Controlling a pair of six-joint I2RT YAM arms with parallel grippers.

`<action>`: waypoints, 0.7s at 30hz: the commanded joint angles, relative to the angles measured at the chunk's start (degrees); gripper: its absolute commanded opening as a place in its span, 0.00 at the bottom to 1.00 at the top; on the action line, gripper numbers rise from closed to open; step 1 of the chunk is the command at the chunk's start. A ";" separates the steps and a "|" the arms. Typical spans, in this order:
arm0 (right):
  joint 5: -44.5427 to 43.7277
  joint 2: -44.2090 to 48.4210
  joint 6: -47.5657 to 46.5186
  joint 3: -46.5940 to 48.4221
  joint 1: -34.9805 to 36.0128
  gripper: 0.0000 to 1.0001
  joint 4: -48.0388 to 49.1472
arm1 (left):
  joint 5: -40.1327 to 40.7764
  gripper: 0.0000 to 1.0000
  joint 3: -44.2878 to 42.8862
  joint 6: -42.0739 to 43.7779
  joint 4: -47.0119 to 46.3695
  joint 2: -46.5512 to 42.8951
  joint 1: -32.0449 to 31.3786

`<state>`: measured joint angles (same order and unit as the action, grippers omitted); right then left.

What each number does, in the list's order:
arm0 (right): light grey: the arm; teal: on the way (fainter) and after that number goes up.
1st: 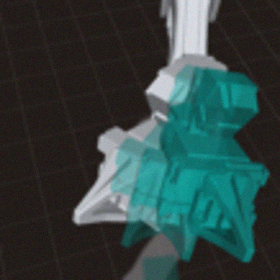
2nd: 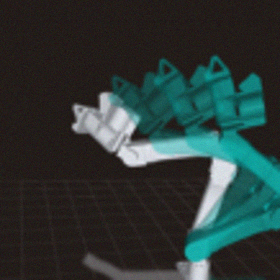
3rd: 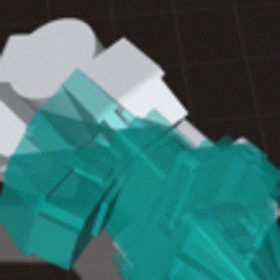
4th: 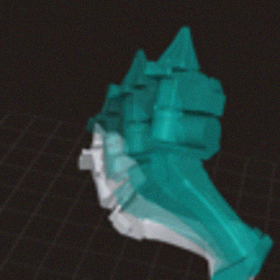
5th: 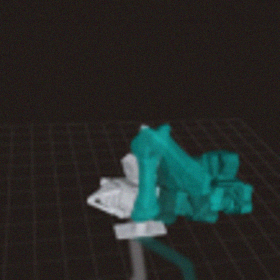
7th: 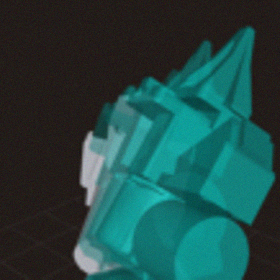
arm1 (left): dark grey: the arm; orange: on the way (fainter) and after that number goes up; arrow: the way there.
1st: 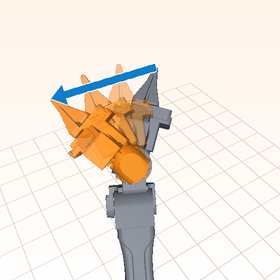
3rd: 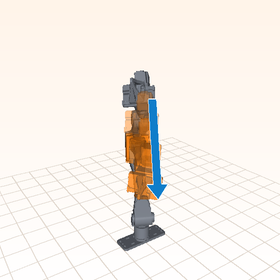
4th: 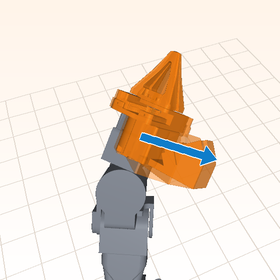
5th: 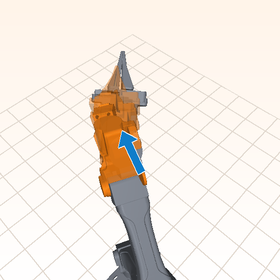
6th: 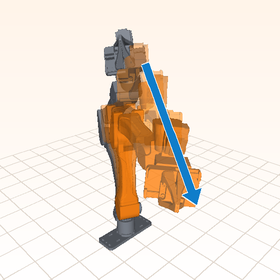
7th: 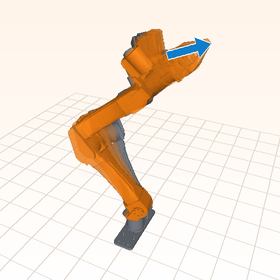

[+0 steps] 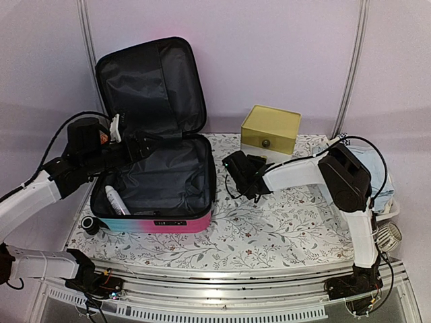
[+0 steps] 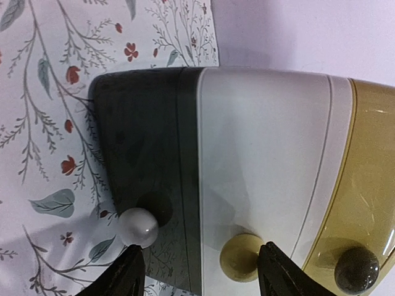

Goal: Open, take out, and arrange the luggage
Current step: Open the drawer in the storage box.

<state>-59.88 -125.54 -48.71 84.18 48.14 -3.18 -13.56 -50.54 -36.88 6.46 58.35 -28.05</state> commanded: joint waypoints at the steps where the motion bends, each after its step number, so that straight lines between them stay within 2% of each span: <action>1: -3.58 0.01 -4.10 1.15 -1.17 0.65 5.85 | -0.66 0.98 -1.56 0.21 0.45 -1.02 0.32; 8: -3.76 0.64 -4.77 0.26 -1.30 0.65 6.05 | -1.02 0.98 -1.33 0.18 0.41 -1.32 0.35; 21: -4.09 -0.31 -6.82 -0.25 -2.82 0.52 9.02 | -0.55 0.98 -1.01 0.55 0.77 -2.51 0.37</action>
<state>-62.52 -125.54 -54.98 84.18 46.15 3.60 -13.96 -50.54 -36.86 6.76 56.58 -28.05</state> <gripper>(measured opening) 0.536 0.980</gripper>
